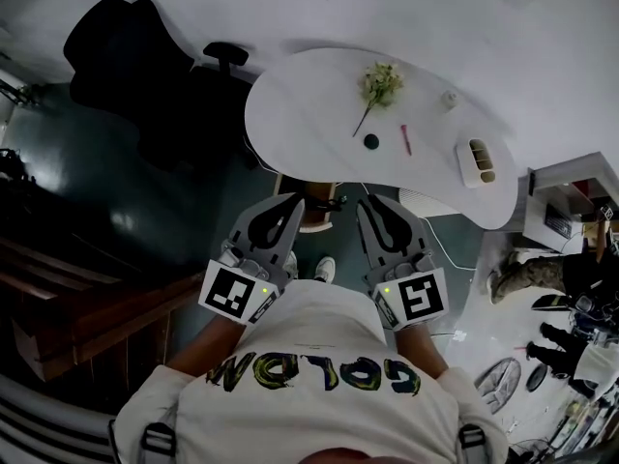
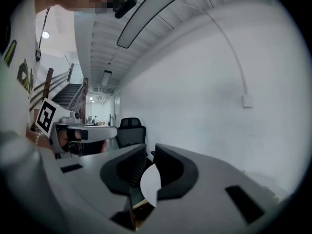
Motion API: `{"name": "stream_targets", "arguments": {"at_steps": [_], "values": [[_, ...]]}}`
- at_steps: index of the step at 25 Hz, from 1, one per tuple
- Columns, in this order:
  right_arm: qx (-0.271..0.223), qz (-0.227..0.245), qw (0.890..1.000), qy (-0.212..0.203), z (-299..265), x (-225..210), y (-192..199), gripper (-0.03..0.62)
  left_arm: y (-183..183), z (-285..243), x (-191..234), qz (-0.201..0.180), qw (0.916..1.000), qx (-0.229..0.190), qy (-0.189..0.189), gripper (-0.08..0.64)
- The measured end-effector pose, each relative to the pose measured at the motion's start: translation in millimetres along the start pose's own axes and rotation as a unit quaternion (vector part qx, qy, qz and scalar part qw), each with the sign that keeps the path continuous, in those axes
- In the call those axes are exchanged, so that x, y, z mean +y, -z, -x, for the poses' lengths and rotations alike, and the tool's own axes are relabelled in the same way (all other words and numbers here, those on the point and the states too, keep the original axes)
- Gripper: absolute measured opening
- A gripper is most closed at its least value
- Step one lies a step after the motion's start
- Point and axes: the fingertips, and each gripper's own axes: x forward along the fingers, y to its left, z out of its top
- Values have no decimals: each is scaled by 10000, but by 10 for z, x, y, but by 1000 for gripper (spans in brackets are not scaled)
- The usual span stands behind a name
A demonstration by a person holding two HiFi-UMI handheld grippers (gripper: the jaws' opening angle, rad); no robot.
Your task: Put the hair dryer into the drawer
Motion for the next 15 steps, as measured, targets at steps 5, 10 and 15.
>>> {"name": "stream_targets", "arguments": {"at_steps": [5,10,15], "values": [[-59,36,10000,-18,-36,-51,-12,66,8,-85,-31,-41,9999,31,108,11],[-81,23,10000,44,-46,-85,-28,66,-6,-131,-65,-51,9998,34,169,11],[-50,6,10000,41,-76,-44,-19,66,4,-114,-20,34,9998,37,193,12]]}}
